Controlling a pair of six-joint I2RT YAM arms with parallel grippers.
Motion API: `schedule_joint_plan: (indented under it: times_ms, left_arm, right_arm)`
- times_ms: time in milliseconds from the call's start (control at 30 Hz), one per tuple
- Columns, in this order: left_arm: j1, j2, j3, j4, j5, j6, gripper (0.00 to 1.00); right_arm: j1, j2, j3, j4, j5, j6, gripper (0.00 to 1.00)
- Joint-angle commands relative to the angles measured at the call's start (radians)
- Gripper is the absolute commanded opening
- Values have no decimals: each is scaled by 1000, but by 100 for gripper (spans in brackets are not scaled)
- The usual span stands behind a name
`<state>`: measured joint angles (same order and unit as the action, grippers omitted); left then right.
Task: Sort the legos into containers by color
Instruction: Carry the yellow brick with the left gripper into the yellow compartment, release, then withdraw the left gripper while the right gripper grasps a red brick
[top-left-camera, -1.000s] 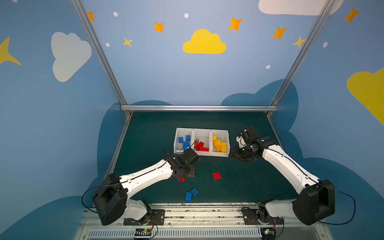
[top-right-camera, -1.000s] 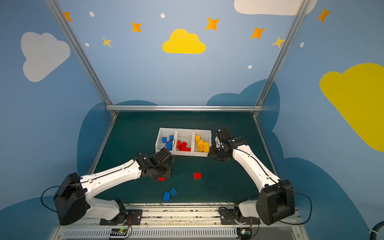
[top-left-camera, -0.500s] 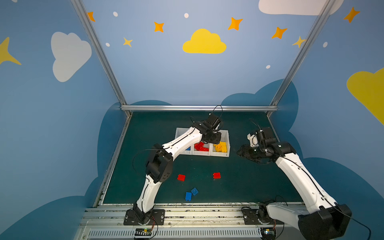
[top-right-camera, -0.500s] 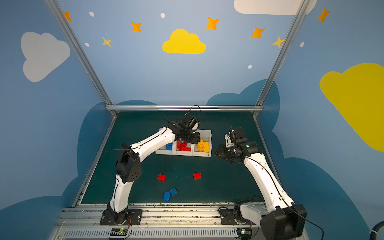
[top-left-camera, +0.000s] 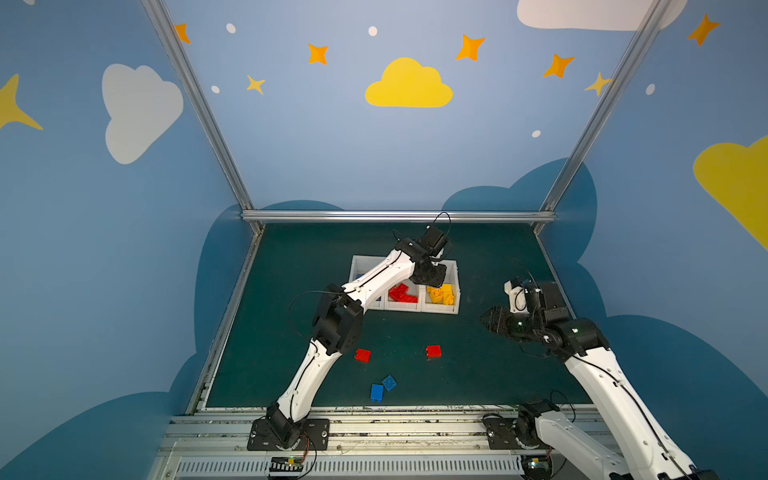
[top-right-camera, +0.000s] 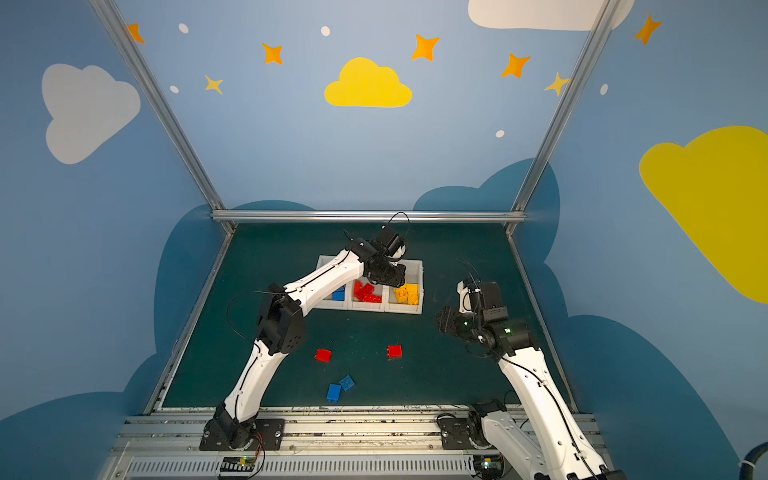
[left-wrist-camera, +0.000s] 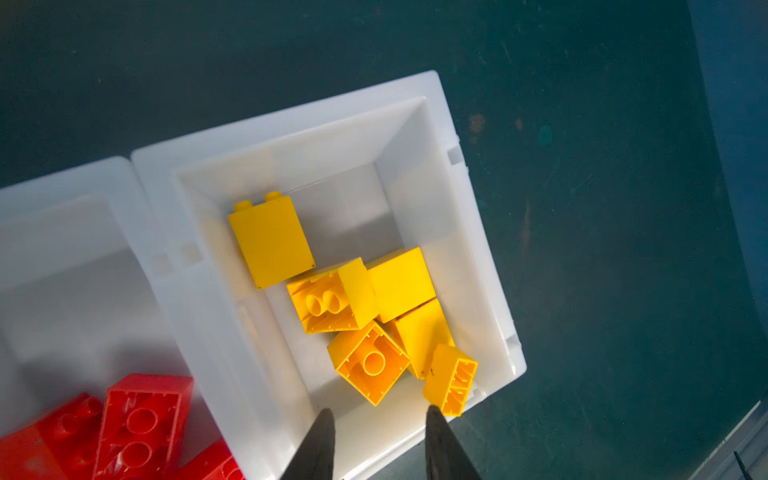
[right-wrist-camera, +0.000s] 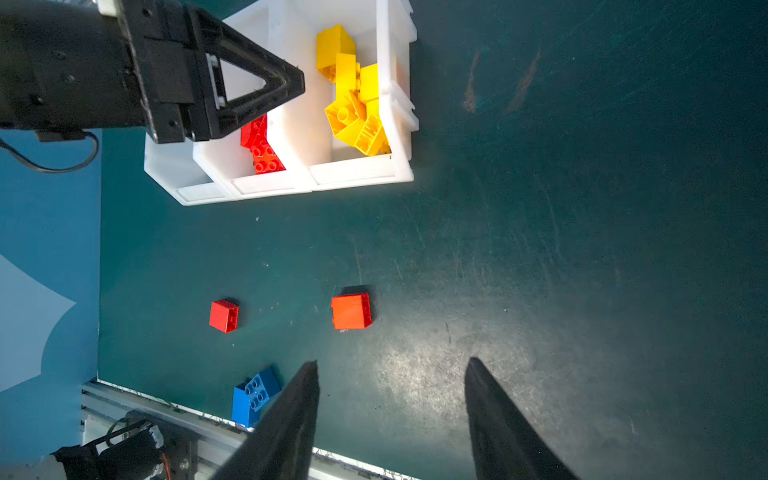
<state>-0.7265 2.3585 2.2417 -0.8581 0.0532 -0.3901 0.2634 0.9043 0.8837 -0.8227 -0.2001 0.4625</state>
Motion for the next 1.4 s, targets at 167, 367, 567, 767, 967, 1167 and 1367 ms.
schedule_joint_plan:
  times_ms: [167,367,567,767,967,1167,1367]
  left_arm:
    - [10,-83,-47,9,-4,6,39]
    - [21,-185,-144,69,7,-1,40]
    - [67,-378,-380,190,13,-30,42]
    - [145,-615,-664,268,-1,-55,44]
    - [223,-891,-990,349,-57,-118,47]
    - [286,-1162,-1240,373,-100,-152,56]
    - [321,-1359,-1398,340,-136,-206,62]
  right_arm:
    - [-3,24,29,19,7,-15,57]
    - [-1,51,19,19,-12,-22,57]
    - [18,123,16,-4,-36,-44,57]
    - [146,233,16,7,56,-26,59]
    - [281,392,56,30,110,48,61]
    - [362,650,208,-87,114,92,64]
    - [471,795,293,-71,143,89,66]
